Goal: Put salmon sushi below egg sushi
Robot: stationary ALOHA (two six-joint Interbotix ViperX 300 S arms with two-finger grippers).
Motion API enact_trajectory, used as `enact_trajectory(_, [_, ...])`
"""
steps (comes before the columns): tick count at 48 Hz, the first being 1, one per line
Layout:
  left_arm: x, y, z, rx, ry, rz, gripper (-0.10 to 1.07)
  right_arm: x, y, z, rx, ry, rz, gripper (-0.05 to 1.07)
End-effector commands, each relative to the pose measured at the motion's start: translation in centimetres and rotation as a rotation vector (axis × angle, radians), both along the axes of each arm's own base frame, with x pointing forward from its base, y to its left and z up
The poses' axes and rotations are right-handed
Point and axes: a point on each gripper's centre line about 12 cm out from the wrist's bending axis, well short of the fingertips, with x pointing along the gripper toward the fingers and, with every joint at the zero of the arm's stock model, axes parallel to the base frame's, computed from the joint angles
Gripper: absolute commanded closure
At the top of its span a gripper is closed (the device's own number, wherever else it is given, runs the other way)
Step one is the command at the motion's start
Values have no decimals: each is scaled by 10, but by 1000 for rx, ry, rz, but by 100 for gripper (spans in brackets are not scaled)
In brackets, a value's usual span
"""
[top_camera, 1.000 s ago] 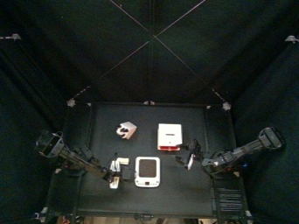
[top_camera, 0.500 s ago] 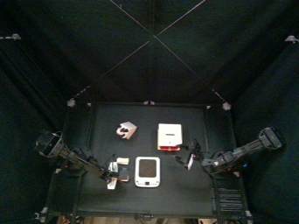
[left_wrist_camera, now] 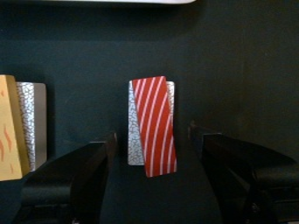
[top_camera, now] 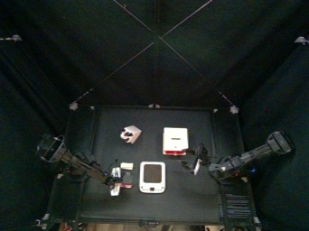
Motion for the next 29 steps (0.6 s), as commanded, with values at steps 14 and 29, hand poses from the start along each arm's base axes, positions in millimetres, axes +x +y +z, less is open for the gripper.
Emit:
enact_trajectory(14, [6, 4, 7, -8, -19, 23, 0, 1, 0, 4, 3, -13, -2, 2])
enact_trajectory(29, [8, 4, 14, -16, -42, 26, 0, 1, 0, 5, 48, -8, -20, 2])
